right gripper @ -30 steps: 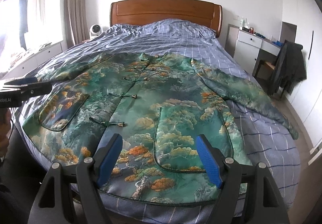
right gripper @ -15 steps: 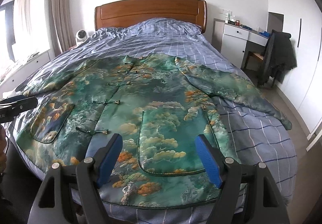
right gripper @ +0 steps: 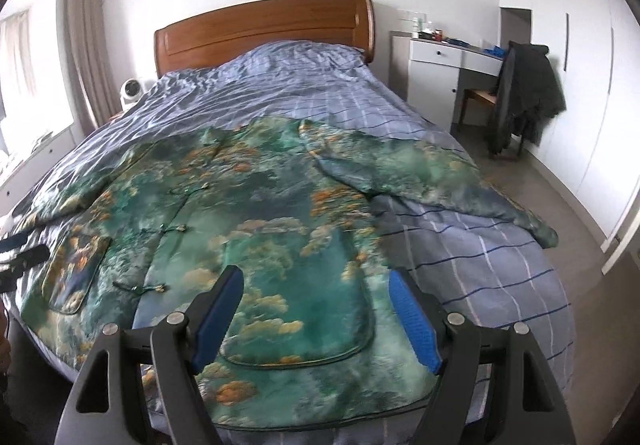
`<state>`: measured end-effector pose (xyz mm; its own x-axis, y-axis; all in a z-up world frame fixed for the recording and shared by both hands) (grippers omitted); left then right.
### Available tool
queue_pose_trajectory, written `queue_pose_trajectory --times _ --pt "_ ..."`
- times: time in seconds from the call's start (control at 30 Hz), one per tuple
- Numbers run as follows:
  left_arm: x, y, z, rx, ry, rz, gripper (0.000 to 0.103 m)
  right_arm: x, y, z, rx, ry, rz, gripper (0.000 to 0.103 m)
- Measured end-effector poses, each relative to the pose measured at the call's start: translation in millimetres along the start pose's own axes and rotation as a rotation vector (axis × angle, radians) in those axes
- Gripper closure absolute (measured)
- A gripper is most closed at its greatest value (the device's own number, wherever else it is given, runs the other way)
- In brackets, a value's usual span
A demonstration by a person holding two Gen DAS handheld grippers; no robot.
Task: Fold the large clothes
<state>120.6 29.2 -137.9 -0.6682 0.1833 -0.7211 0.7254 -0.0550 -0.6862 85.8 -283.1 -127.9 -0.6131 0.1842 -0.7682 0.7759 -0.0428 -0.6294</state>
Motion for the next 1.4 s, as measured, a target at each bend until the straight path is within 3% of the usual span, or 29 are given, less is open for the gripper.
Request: queue_pose_trajectory --times 0.2,0.4,0.5,0.57,0.67,0.8,1.0,1.07,1.13,1.2,1.27,1.4 --pt "0 0 2 -0.01 0.015 -0.001 0.0 -12 5 29 -0.002 0.067 -0.003 0.026" --pt "1 -2 -2 -0.022 0.012 0.001 0.0 -51 20 110 0.032 0.205 0.017 0.026" --pt "2 -2 -4 -0.027 0.006 0.0 0.0 -64 44 176 0.039 0.371 -0.013 0.026" --pt "2 -2 -4 -0.028 0.006 -0.003 0.0 -63 72 229 0.026 0.559 -0.071 0.026" --pt "2 -3 -5 -0.037 0.014 -0.001 0.0 -52 105 278 -0.02 0.822 -0.125 0.026" --pt "2 -2 -6 -0.05 0.029 -0.004 0.0 -50 135 320 -0.009 1.014 -0.064 0.026" --pt "3 -1 -8 -0.061 0.033 -0.014 0.0 -33 167 350 0.039 1.226 -0.032 0.027" --pt "3 0 -7 -0.062 0.036 -0.016 0.0 -30 174 358 0.067 1.25 -0.012 0.039" --pt "3 0 -7 -0.067 0.04 -0.018 0.0 -33 177 359 0.096 1.219 -0.014 0.08" --pt "4 1 -7 -0.07 0.042 -0.02 0.0 -46 170 361 0.135 1.153 0.009 0.088" --pt "4 2 -7 -0.065 0.035 -0.019 0.0 -80 149 343 0.158 1.009 0.075 0.091" --pt "6 7 -3 -0.038 0.019 -0.031 0.0 -161 106 273 0.069 0.711 0.185 0.092"
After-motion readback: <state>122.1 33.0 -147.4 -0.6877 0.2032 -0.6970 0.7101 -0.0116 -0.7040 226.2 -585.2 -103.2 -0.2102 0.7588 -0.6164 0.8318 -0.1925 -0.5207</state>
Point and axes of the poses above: each gripper's, at about its wrist camera, not at the fingertips, and y roughly the way its jaws point, z to its right, x to its underside, the point moved 10 cm from there along y, roughly the way its jaws point, and after that the axes turned 8 degrees about y, right-handed, at the moved point
